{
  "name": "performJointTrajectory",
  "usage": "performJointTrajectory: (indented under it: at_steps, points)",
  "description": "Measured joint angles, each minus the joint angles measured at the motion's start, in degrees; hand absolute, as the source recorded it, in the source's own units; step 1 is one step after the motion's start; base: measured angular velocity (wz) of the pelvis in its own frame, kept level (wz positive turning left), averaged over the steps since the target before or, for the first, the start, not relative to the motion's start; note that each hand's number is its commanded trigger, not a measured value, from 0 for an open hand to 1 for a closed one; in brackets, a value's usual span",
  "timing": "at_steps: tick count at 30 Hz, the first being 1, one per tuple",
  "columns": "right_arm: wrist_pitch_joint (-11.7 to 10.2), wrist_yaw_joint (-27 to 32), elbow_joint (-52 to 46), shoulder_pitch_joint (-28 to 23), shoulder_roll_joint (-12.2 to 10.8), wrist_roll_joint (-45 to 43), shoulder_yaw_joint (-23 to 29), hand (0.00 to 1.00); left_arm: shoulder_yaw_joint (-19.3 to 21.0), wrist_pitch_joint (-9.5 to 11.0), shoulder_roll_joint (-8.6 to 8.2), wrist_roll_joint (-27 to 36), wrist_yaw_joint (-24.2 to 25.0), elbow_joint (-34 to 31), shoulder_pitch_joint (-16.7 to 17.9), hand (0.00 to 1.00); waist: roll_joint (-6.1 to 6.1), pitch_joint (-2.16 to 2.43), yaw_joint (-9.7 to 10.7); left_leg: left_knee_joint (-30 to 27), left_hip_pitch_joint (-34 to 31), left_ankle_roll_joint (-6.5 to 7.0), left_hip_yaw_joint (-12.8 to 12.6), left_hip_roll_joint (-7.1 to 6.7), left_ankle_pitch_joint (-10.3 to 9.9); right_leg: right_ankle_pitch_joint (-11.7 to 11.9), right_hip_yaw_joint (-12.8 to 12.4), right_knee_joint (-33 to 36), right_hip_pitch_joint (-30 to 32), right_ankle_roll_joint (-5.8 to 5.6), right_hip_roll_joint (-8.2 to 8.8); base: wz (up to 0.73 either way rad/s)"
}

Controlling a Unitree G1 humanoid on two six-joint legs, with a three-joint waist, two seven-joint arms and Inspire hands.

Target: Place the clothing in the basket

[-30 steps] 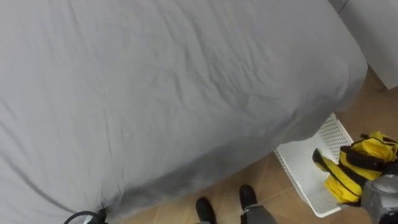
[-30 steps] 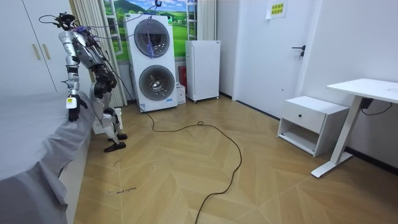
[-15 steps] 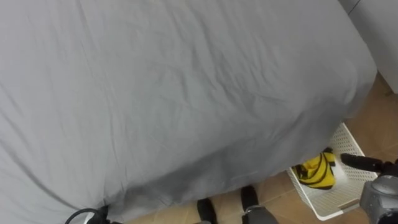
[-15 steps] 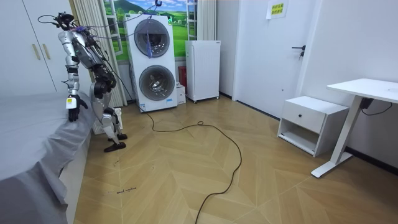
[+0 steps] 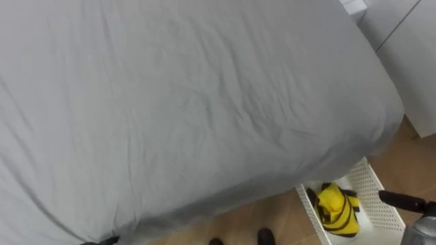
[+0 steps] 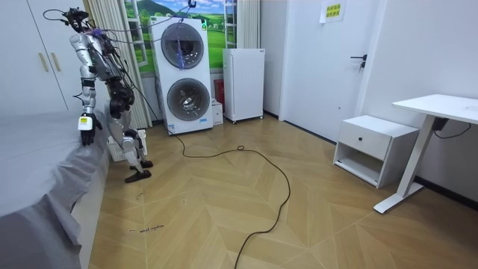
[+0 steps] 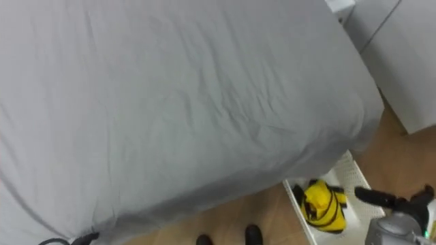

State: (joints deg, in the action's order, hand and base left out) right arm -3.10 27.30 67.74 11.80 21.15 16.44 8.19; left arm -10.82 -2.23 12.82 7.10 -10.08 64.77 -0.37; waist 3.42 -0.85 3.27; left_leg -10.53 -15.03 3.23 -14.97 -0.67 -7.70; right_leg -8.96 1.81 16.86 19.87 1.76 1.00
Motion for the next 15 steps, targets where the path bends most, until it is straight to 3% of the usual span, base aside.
performJointTrajectory:
  at_steps: [4,9,15]
  points:
    - [-0.2,-0.2,-1.3,-5.1,-2.6,0.5,-1.4,0.0,0.9,0.2,0.0,-1.3,-0.2,-0.8,3.0,0.0,-2.6,1.22,-0.2,1.1,6.2,-0.03,1.3,0.02,0.0,0.0,1.6,-4.6,-8.7,-0.03,-0.1,0.26]
    - [-0.1,-2.9,-3.8,-9.0,-5.8,0.7,-4.1,0.0,2.9,0.3,-0.13,-2.9,-0.8,-3.2,4.6,0.0,-4.4,0.73,-0.4,1.8,10.4,-0.74,2.8,0.09,-0.6,-0.2,4.1,-7.4,-14.5,-0.33,-0.02,0.32]
    - [-0.1,-7.6,-2.5,-10.4,-10.2,-3.3,-9.7,0.0,4.1,1.5,-1.99,-3.7,-1.0,-4.0,6.1,0.0,-4.36,0.54,-0.8,2.4,13.7,-0.41,4.9,-0.17,-1.2,-0.4,6.2,-8.2,-19.2,-0.54,-0.18,0.19]
